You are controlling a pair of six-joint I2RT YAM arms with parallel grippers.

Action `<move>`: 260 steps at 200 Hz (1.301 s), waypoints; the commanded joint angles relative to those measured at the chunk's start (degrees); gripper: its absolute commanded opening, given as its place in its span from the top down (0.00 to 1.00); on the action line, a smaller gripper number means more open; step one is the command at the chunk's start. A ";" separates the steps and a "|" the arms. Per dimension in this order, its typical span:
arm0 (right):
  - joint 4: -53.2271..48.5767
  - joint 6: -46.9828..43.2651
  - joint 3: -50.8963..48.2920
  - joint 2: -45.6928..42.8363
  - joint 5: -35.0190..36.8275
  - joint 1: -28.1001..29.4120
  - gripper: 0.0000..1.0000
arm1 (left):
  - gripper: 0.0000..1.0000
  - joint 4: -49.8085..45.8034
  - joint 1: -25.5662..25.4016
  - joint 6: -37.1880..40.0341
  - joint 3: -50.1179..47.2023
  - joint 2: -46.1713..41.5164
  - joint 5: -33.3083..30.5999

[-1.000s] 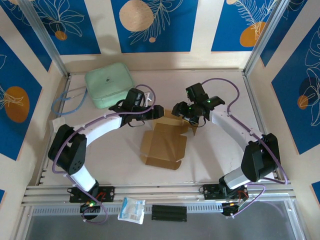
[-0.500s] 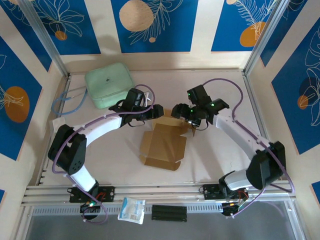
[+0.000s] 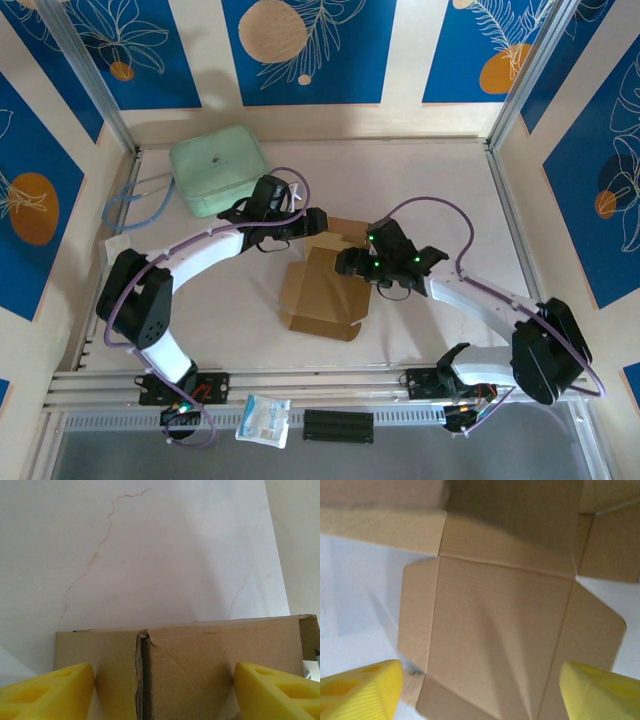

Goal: Fold the paper box

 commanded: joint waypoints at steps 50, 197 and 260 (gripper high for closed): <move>15.46 -0.66 -3.46 6.21 15.78 -0.16 0.01 | 0.27 -1.09 0.01 0.75 1.44 1.09 -0.19; 17.49 -2.58 -6.72 9.69 21.52 -2.74 0.01 | 0.27 -0.97 -0.05 0.92 1.27 0.87 -0.21; 25.34 -4.71 -7.59 10.12 8.82 -4.74 0.13 | 0.27 -1.08 0.00 1.01 1.29 0.80 -0.32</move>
